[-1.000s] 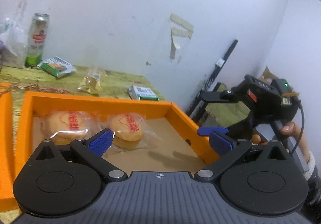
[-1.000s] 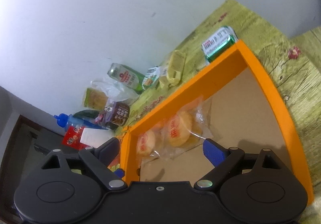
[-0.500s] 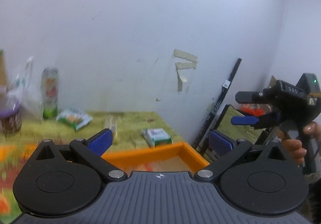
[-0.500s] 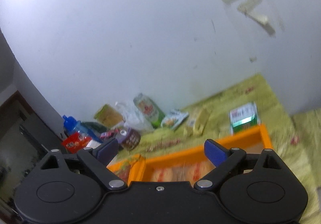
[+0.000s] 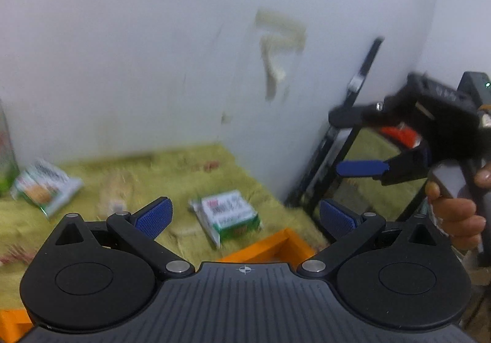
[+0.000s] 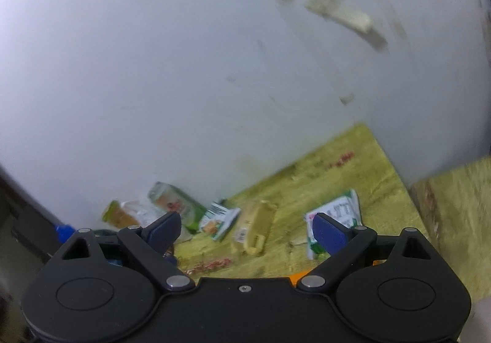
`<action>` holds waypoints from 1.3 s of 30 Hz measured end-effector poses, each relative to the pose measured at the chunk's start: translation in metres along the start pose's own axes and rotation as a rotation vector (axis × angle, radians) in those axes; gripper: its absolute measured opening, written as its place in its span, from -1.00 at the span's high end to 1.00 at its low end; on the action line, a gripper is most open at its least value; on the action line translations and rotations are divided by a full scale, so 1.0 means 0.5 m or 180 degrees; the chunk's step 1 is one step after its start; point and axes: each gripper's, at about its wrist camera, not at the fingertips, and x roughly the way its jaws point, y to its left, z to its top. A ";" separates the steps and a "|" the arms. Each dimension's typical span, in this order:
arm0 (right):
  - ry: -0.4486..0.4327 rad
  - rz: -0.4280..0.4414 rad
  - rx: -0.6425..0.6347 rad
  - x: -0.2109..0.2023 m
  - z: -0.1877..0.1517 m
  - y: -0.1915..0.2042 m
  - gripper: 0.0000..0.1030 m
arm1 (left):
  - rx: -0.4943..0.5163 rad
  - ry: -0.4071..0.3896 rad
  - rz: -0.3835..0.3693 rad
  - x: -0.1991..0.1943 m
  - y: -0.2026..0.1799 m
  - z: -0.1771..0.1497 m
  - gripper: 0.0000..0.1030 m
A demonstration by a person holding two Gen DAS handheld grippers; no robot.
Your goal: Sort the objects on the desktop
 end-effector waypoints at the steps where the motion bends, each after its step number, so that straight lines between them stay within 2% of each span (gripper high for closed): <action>1: 0.0076 0.0012 0.0103 0.025 0.011 -0.017 -0.78 | -0.0080 0.0111 -0.0029 0.032 0.010 0.003 -1.00; 3: 0.0222 0.0067 0.0353 0.073 0.028 -0.049 -0.78 | -0.0211 0.0307 -0.0093 0.089 0.026 0.007 -0.99; 6: 0.0475 0.0187 0.0742 0.145 0.049 -0.101 -0.78 | -0.0138 0.0473 -0.0050 0.149 0.034 0.006 -0.98; 8: 0.0529 0.0121 0.0791 0.181 0.059 -0.119 -0.77 | -0.0021 0.0567 0.0016 0.175 0.032 -0.001 -0.94; 15: 0.0770 -0.0090 0.0858 0.275 0.060 -0.174 -0.61 | 0.0149 0.0815 -0.0074 0.248 0.019 -0.016 -0.74; 17: 0.0841 -0.0143 0.0808 0.288 0.056 -0.181 -0.56 | 0.0217 0.0862 -0.0097 0.259 0.011 -0.019 -0.64; 21: 0.0892 -0.0254 0.0756 0.303 0.056 -0.196 -0.56 | 0.0245 0.0957 -0.0110 0.283 0.008 -0.025 -0.56; 30: 0.1087 -0.0373 0.0778 0.344 0.052 -0.222 -0.56 | 0.0208 0.0994 -0.0148 0.300 0.017 -0.022 -0.58; 34: 0.1163 -0.0310 0.0832 0.355 0.046 -0.226 -0.57 | 0.0191 0.1001 -0.0150 0.307 0.022 -0.021 -0.66; 39: 0.1142 -0.0259 0.0931 0.351 0.052 -0.238 -0.55 | 0.0098 0.0975 -0.0090 0.303 0.044 -0.013 -0.62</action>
